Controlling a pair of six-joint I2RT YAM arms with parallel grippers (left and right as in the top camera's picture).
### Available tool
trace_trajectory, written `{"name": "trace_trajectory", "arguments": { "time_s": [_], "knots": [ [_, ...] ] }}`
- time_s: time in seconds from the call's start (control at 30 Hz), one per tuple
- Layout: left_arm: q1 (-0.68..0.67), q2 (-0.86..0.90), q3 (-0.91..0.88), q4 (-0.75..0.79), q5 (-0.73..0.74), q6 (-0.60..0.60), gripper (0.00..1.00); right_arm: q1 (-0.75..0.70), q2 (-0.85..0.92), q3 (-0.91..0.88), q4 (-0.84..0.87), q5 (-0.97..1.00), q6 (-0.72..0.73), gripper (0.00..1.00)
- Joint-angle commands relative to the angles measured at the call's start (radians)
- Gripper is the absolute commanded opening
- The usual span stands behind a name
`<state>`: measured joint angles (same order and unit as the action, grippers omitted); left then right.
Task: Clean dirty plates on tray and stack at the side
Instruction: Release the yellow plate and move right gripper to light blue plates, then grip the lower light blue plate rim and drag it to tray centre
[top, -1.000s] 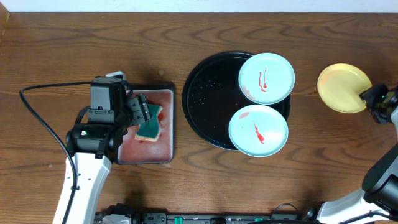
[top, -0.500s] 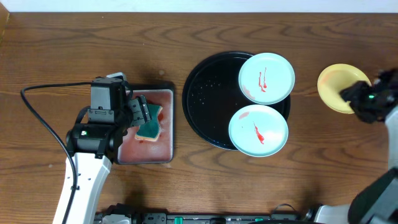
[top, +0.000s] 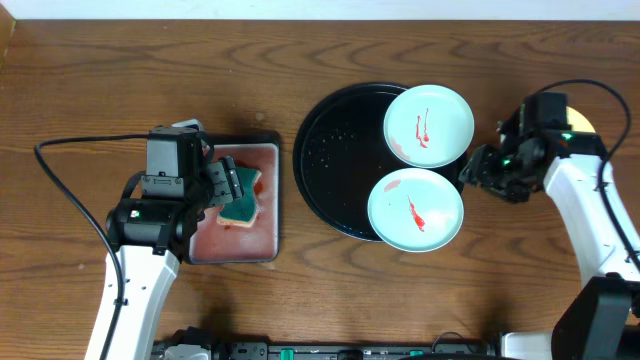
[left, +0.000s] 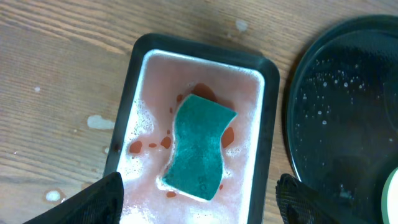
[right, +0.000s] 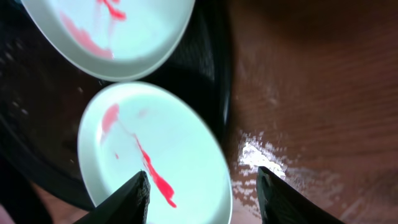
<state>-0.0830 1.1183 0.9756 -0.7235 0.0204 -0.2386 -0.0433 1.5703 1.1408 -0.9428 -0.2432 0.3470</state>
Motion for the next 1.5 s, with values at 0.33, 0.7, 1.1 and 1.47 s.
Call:
{"name": "trace_trajectory", "arguments": {
  "time_s": [0.33, 0.7, 1.1, 1.47],
  "knots": [
    [0.000, -0.002, 0.006, -0.012, -0.002, 0.009, 0.79, 0.118, 0.014, -0.162, 0.045, 0.086, 0.110, 0.40],
    [0.000, -0.002, 0.006, -0.024, -0.002, 0.009, 0.79, 0.124, 0.023, -0.175, 0.073, 0.086, 0.113, 0.01],
    [0.000, -0.002, 0.006, -0.024, -0.002, 0.009, 0.79, 0.122, 0.018, -0.172, 0.054, 0.083, 0.137, 0.39],
    [0.000, -0.002, 0.006, -0.024, -0.002, 0.008, 0.79, 0.134, 0.019, -0.184, 0.080, 0.089, 0.146, 0.38]
  ]
}}
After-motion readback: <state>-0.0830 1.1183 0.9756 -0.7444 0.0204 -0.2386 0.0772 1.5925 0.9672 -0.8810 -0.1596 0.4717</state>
